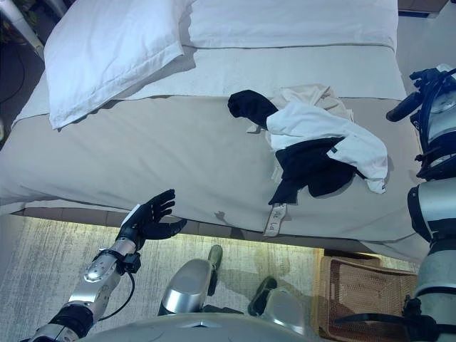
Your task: Pick up the clothes from the bed and place them into the basket
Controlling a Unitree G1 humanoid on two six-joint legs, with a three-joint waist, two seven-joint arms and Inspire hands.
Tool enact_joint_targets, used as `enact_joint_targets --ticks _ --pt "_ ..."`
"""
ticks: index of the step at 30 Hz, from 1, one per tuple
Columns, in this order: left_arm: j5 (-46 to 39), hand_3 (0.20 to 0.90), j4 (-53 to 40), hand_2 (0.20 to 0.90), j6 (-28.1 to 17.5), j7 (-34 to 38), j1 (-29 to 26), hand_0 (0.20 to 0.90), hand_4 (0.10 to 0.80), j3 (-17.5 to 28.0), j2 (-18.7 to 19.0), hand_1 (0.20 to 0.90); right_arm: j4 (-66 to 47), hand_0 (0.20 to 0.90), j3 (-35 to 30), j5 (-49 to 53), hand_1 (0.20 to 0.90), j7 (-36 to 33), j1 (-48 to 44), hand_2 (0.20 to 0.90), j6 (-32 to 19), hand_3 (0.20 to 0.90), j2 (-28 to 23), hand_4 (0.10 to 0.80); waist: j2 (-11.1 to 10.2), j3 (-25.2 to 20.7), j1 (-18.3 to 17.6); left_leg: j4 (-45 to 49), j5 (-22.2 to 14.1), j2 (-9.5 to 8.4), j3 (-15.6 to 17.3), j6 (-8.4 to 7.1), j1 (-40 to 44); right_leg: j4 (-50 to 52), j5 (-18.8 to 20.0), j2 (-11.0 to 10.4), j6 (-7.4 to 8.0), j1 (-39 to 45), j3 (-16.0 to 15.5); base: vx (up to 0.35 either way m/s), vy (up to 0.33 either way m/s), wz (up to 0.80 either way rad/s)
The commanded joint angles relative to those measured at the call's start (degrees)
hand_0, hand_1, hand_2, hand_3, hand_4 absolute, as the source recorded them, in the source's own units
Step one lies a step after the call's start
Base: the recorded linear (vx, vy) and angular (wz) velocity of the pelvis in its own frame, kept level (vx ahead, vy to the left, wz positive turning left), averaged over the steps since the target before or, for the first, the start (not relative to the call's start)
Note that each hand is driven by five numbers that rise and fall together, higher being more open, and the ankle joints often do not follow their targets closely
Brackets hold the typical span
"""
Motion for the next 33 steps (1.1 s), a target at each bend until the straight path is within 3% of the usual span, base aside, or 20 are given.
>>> enact_joint_targets --ticks 1,9,14,23,33 --pt "-0.54 0.9 -4.14 0.9 -4.86 -0.39 2.3 0.9 0.8 -1.3 0.9 0.9 -4.22 0.9 3.83 -2.85 0.9 -6.85 -1.34 0.9 -3.16 0.9 -5.79 0.8 -0.2 -6.18 0.86 0.98 -1.45 2.31 1.26 -2.61 -4.55 1.27 2.55 -1.23 0.08 -3.34 -0.27 0.0 0.0 0.0" --pt "-0.91 0.9 -4.51 0.9 -4.42 -1.31 1.16 0.9 0.8 -1.73 0.79 0.9 -11.39 0.9 5.96 -7.34 0.9 -7.01 1.51 0.9 -11.8 0.9 -3.28 0.8 0.32 -4.7 1.13 2.22 -1.37 1.95 0.45 -2.76 -6.28 2.35 2.39 -1.68 -0.12 -4.48 -0.44 -0.005 0.001 0.0" --pt "-1.41 0.9 -4.46 0.9 -5.58 -1.6 0.34 0.9 0.8 -2.71 0.51 0.9 -13.19 0.9 8.16 -11.06 0.9 -6.8 2.23 0.9 -12.79 0.9 -0.82 0.8 1.56 -2.75 2.01 2.8 -0.8 1.57 -0.55 -2.72 -8.34 3.9 2.31 -2.47 -0.46 -6.32 -1.28 -0.064 0.014 0.02" --pt "-2.82 0.9 -4.03 0.9 -7.58 -1.62 -0.71 0.9 0.8 -3.67 -0.08 0.9 -14.98 0.9 8.83 -12.21 0.9 -6.03 3.02 0.9 -10.06 0.9 4.52 0.8 3.88 1.52 3.11 4.66 -0.85 0.68 -2.05 -2.9 -12.37 9.35 0.35 -4.04 -0.8 -11.4 -1.15 -0.055 0.019 0.09" --pt "-3.52 0.9 -4.85 0.9 -9.13 -0.38 -2.03 0.9 0.8 -5.24 -1.1 0.9 -13.9 0.9 7.82 -11.12 0.9 -5.51 4.71 0.9 -6.7 0.9 10.01 0.8 6.29 5.77 2.78 6.81 -0.36 -0.77 -1.75 -1.65 -16.52 13.95 0.59 -5.74 -0.76 -17.33 -0.17 -0.047 0.038 0.02"
